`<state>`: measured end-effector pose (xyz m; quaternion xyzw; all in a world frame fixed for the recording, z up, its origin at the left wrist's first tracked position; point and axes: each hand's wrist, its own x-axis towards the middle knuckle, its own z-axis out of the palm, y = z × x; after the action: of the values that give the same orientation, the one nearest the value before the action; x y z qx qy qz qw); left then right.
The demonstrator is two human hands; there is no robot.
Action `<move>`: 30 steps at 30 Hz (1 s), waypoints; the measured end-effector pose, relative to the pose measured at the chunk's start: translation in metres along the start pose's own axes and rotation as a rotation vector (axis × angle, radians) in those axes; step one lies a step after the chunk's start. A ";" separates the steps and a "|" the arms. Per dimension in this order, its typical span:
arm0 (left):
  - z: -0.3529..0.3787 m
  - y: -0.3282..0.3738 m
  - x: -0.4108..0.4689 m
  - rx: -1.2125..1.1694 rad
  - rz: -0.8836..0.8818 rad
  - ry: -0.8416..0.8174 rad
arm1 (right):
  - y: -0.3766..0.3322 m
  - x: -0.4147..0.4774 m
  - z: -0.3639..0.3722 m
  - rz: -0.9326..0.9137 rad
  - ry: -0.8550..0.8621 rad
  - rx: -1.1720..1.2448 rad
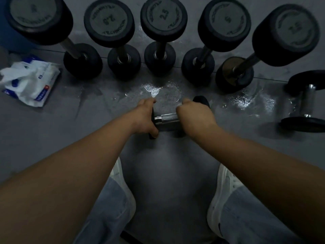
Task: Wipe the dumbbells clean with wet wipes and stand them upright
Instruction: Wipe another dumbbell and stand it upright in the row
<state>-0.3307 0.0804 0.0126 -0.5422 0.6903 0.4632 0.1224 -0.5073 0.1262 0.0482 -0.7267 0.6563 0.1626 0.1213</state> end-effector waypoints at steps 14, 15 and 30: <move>0.001 0.001 0.001 -0.005 -0.015 0.006 | -0.030 -0.002 0.027 -0.036 -0.031 0.308; 0.000 0.001 0.002 0.000 -0.013 0.004 | -0.033 -0.006 0.031 -0.089 -0.035 0.347; -0.002 0.000 -0.004 0.083 0.028 -0.010 | -0.027 0.008 0.031 0.121 0.141 0.653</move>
<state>-0.3287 0.0812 0.0160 -0.5245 0.7158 0.4386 0.1419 -0.4825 0.1341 0.0161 -0.6187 0.7224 -0.1001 0.2923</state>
